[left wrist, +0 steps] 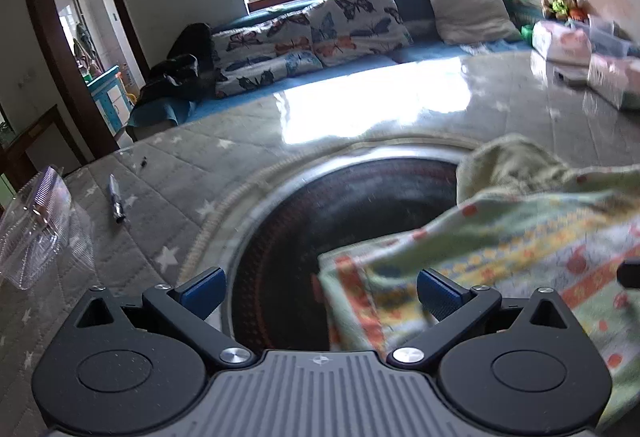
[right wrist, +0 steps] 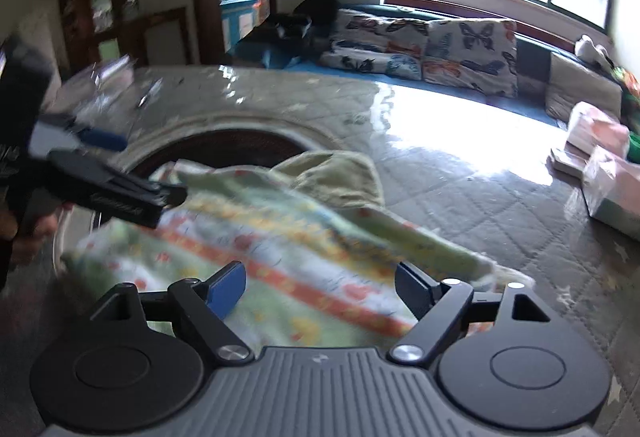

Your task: Fold clothes

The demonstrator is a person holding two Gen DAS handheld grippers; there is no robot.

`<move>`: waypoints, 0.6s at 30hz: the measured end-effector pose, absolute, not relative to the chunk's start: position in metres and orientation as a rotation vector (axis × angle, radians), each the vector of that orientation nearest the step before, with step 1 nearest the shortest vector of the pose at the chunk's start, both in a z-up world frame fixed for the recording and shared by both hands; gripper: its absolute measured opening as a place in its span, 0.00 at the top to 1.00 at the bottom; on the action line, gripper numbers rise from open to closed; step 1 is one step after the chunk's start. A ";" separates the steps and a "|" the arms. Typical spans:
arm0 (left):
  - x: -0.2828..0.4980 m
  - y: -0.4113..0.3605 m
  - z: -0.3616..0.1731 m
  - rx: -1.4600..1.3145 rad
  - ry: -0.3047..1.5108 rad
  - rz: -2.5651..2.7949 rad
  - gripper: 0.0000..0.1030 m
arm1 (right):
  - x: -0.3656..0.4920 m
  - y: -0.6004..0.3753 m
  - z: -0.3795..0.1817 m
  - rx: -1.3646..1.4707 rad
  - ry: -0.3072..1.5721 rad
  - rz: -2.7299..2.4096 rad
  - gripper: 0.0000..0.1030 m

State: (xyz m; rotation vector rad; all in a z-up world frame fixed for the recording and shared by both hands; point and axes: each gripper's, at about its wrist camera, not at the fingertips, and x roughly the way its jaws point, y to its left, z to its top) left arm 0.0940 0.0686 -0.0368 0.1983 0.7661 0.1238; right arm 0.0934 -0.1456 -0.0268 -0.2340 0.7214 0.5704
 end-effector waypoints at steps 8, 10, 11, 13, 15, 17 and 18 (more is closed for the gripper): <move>0.056 0.065 -0.025 0.183 0.730 0.078 0.00 | 0.067 -0.135 -0.023 -0.284 0.684 0.599 0.15; 0.043 0.062 -0.025 0.178 0.727 0.063 0.00 | 0.063 -0.133 -0.024 -0.286 0.688 0.609 0.15; 0.038 0.060 -0.025 0.176 0.729 0.053 0.00 | 0.061 -0.131 -0.026 -0.292 0.691 0.612 0.15; 0.028 0.057 -0.028 0.175 0.733 0.030 0.00 | 0.057 -0.127 -0.030 -0.304 0.696 0.617 0.14; 0.022 0.054 -0.033 0.193 0.734 0.027 0.00 | 0.054 -0.124 -0.034 -0.318 0.698 0.616 0.13; 0.020 0.053 -0.038 0.194 0.730 0.041 0.00 | 0.051 -0.123 -0.036 -0.331 0.693 0.612 0.12; 0.020 0.054 -0.038 0.183 0.730 0.045 0.00 | 0.050 -0.124 -0.034 -0.332 0.690 0.610 0.12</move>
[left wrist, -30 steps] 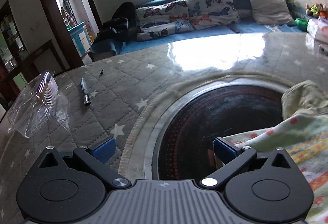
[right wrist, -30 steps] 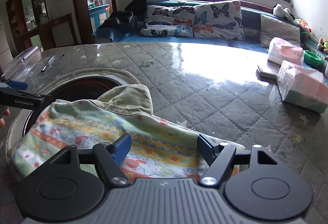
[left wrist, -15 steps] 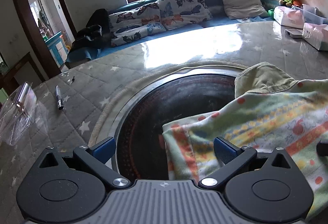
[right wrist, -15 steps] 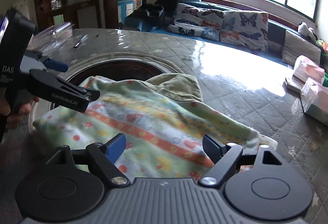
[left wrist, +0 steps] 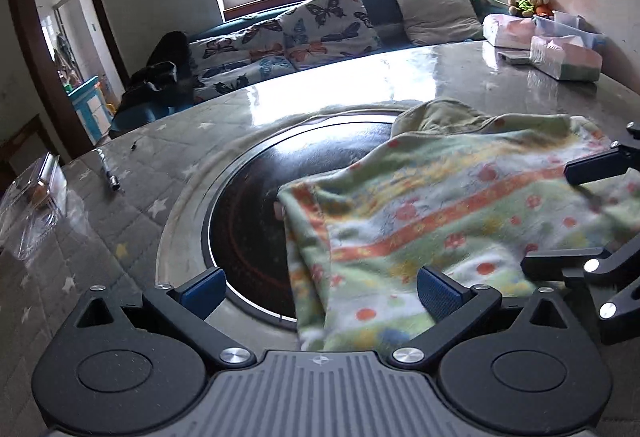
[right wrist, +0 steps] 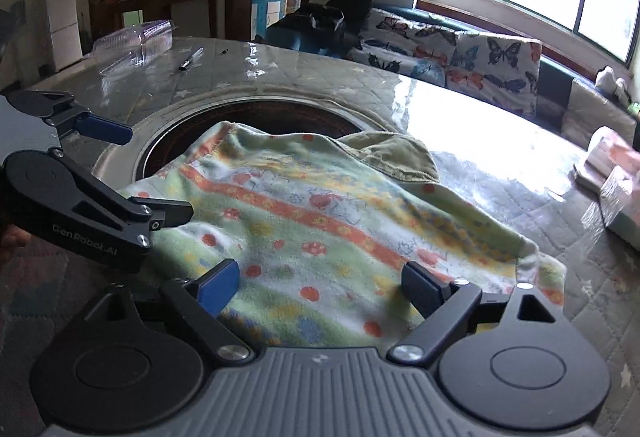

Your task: Fold clothes

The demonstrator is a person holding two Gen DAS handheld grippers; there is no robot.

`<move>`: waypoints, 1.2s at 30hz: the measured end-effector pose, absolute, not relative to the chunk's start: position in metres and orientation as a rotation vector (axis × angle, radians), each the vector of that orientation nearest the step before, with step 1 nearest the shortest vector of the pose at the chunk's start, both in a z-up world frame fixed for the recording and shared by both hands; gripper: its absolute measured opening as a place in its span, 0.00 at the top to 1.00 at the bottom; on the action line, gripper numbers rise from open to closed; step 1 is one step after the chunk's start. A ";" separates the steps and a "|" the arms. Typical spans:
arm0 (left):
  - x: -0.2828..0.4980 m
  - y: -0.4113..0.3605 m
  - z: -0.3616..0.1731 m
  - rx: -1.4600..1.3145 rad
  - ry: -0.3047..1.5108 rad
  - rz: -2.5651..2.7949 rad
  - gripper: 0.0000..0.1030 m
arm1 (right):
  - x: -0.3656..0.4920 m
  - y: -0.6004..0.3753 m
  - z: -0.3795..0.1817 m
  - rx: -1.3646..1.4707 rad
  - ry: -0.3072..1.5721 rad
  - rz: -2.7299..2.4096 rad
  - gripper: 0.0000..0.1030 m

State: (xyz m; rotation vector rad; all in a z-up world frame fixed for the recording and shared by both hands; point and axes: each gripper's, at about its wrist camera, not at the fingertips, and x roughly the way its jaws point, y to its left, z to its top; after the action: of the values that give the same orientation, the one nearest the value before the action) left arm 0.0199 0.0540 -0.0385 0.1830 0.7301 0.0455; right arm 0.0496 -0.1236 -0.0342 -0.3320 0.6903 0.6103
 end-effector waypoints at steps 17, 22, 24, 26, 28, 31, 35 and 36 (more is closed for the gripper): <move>0.015 0.061 -0.044 0.171 0.718 0.063 0.00 | 0.036 -0.196 -0.036 -0.229 0.734 0.448 0.11; 0.015 0.064 -0.043 0.160 0.726 0.061 0.00 | 0.034 -0.218 -0.029 -0.170 0.725 0.409 0.11; 0.015 0.062 -0.043 0.163 0.725 0.064 0.00 | 0.037 -0.225 -0.031 -0.171 0.736 0.384 0.12; 0.015 0.062 -0.043 0.164 0.727 0.065 0.00 | 0.040 -0.229 -0.033 -0.176 0.746 0.360 0.12; 0.016 0.062 -0.042 0.161 0.732 0.067 0.00 | 0.042 -0.234 -0.033 -0.158 0.752 0.345 0.12; 0.015 0.064 -0.038 0.155 0.735 0.081 0.00 | 0.042 -0.243 -0.027 -0.150 0.718 0.302 0.11; 0.013 0.061 -0.032 0.148 0.720 0.069 0.00 | 0.049 -0.254 -0.034 -0.161 0.735 0.239 0.07; 0.012 0.059 -0.031 0.148 0.716 0.062 0.00 | 0.050 -0.256 -0.037 -0.163 0.747 0.230 0.06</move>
State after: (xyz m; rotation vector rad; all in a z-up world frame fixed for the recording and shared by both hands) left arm 0.0123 0.0591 -0.0309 0.1477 0.7163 0.0616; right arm 0.0505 -0.2560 -0.0370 -0.1627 0.7466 0.2303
